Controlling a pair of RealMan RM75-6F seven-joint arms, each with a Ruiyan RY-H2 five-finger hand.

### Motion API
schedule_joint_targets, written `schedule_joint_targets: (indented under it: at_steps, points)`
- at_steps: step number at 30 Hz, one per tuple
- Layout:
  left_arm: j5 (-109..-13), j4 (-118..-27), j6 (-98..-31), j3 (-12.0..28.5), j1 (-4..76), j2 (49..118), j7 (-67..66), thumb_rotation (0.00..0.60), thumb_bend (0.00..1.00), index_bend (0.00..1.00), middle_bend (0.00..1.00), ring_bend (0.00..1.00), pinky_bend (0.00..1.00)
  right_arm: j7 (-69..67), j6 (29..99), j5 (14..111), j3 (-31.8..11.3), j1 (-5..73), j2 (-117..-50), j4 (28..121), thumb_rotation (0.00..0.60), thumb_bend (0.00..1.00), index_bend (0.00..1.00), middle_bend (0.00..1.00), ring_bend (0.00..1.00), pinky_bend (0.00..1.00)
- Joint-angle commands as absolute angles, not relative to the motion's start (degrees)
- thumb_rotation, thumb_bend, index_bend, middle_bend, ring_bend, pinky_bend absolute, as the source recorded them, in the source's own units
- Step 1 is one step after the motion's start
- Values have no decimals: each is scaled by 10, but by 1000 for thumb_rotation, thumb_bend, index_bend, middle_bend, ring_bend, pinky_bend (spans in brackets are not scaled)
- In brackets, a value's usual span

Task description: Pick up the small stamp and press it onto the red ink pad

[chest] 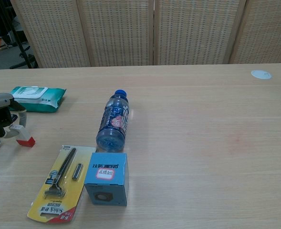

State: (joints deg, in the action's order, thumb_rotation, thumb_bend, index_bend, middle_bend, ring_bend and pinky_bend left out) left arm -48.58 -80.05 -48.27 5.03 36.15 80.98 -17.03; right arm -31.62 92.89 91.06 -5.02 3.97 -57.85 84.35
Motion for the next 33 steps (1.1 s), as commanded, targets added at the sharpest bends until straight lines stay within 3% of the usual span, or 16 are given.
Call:
schedule_joint_targets:
  at_steps: [1,15,33]
  points:
    - [-484,-800,-482,51,361,810,-169,600,382,655,1000,955,1000,-317,929,910,-51,40,-578,843,600,0,0,0,0,0]
    - [-484,-792,-477,50,362,811,-166,600,371,654,1000,955,1000,-317,929,910,-51,40,-578,843,600,0,0,0,0,0]
    - [-469,-791,-472,47,365,809,-177,600,361,553,1000,953,1000,-323,928,911,-51,40,-577,842,600,0,0,0,0,0]
